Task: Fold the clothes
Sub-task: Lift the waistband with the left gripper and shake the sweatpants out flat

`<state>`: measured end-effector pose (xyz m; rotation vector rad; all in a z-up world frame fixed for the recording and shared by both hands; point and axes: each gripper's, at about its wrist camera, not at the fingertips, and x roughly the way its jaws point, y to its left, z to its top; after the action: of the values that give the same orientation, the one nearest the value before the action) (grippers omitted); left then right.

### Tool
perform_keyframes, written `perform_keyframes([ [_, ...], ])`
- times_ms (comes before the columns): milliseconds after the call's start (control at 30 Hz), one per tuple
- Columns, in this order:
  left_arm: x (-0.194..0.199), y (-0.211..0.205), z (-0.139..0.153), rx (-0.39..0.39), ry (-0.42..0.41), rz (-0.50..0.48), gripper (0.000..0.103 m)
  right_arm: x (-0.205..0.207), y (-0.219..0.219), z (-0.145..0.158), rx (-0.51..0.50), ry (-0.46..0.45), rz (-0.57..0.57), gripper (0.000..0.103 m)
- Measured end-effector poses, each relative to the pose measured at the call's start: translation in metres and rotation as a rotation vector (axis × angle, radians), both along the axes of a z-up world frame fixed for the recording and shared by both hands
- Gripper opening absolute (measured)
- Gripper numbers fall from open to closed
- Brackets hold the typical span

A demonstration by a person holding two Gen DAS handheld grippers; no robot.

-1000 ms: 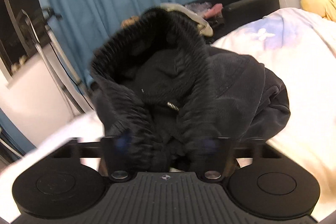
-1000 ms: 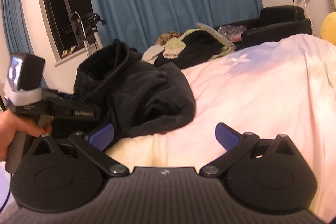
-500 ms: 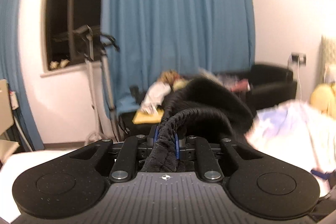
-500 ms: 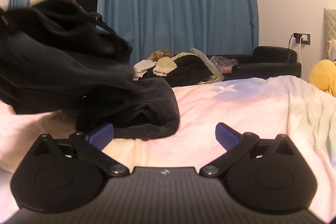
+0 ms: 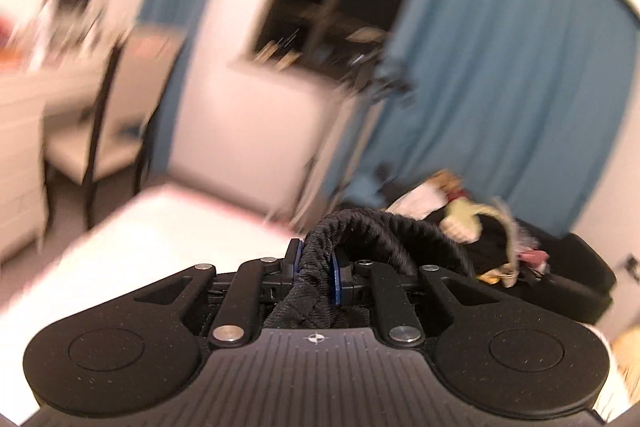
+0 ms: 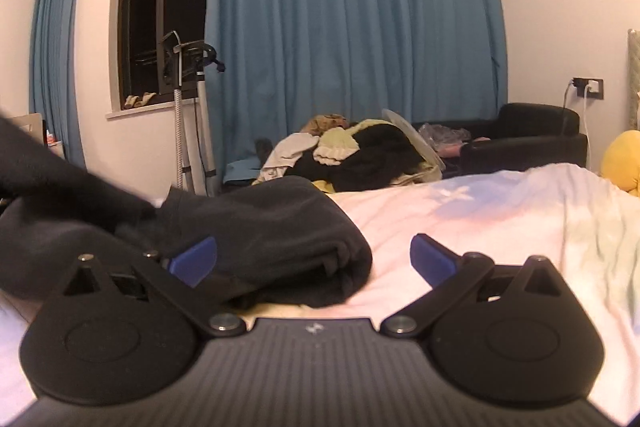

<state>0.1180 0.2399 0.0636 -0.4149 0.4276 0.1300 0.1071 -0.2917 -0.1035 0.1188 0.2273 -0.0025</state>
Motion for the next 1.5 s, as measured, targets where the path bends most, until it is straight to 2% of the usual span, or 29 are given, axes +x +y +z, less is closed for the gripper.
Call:
perform_keyframes([
  [133, 0.029, 0.053, -0.09, -0.129, 0.17, 0.081, 0.017, 0.019, 0.013, -0.011, -0.019, 0.066, 0.043, 0.103],
  [200, 0.036, 0.076, -0.118, -0.171, 0.204, 0.104, 0.017, 0.027, 0.02, -0.017, -0.032, 0.083, 0.071, 0.103],
  [267, 0.035, 0.088, -0.131, -0.186, 0.195, 0.12, 0.023, 0.031, 0.024, -0.022, -0.026, 0.096, 0.093, 0.103],
  [300, 0.034, 0.091, -0.133, -0.188, 0.189, 0.12, 0.029, 0.033, 0.026, -0.025, -0.019, 0.103, 0.104, 0.103],
  [367, 0.027, 0.093, -0.131, -0.183, 0.189, 0.105, 0.053, 0.036, 0.028, -0.028, 0.003, 0.118, 0.124, 0.103],
  [400, 0.019, 0.088, -0.127, -0.172, 0.193, 0.105, 0.072, 0.037, 0.03, -0.028, 0.008, 0.12, 0.13, 0.103],
  [433, 0.011, 0.084, -0.123, -0.153, 0.192, 0.105, 0.085, 0.037, 0.032, -0.028, 0.01, 0.12, 0.135, 0.103],
  [533, -0.017, 0.069, -0.108, -0.085, 0.172, 0.081, 0.091, 0.034, 0.034, -0.025, 0.018, 0.117, 0.147, 0.103],
  [700, -0.043, 0.034, -0.083, -0.046, 0.09, 0.018, 0.092, 0.023, 0.031, -0.017, 0.029, 0.107, 0.159, 0.103],
  [767, -0.048, 0.019, -0.079, -0.092, 0.068, -0.042, 0.092, 0.016, 0.029, -0.014, 0.021, 0.093, 0.16, 0.103],
  [900, -0.023, -0.004, -0.096, -0.301, 0.067, -0.151, 0.097, 0.009, 0.026, -0.008, 0.011, 0.059, 0.145, 0.103],
  [933, -0.014, -0.009, -0.103, -0.338, 0.085, -0.155, 0.097, 0.009, 0.026, -0.008, 0.017, 0.056, 0.145, 0.103],
  [1000, 0.007, -0.017, -0.115, -0.351, 0.17, -0.083, 0.097, 0.01, 0.026, -0.009, 0.019, 0.061, 0.148, 0.103],
  [1067, 0.023, -0.021, -0.124, -0.383, 0.204, -0.044, 0.093, 0.011, 0.026, -0.01, 0.015, 0.075, 0.148, 0.103],
  [1133, 0.033, -0.024, -0.126, -0.448, 0.215, -0.041, 0.066, 0.011, 0.024, -0.012, 0.029, 0.091, 0.142, 0.103],
  [1167, 0.038, -0.026, -0.124, -0.451, 0.228, -0.032, 0.064, 0.012, 0.023, -0.012, 0.038, 0.101, 0.137, 0.103],
  [1200, 0.041, -0.029, -0.121, -0.427, 0.243, -0.015, 0.053, 0.012, 0.023, -0.013, 0.048, 0.111, 0.134, 0.103],
  [1233, 0.045, -0.032, -0.118, -0.394, 0.26, 0.0, 0.028, 0.013, 0.022, -0.014, 0.057, 0.115, 0.135, 0.103],
  [1267, 0.05, -0.033, -0.116, -0.363, 0.28, 0.012, 0.016, 0.014, 0.023, -0.015, 0.063, 0.118, 0.135, 0.103],
  [1333, 0.059, -0.024, -0.109, -0.364, 0.29, 0.043, 0.014, 0.017, 0.024, -0.018, 0.067, 0.119, 0.138, 0.103],
  [1400, 0.07, -0.013, -0.094, -0.369, 0.262, 0.089, 0.014, 0.019, 0.024, -0.02, 0.072, 0.119, 0.135, 0.103],
  [1500, 0.096, 0.003, -0.07, -0.296, 0.163, 0.209, 0.014, 0.021, 0.024, -0.023, 0.072, 0.101, 0.125, 0.103],
])
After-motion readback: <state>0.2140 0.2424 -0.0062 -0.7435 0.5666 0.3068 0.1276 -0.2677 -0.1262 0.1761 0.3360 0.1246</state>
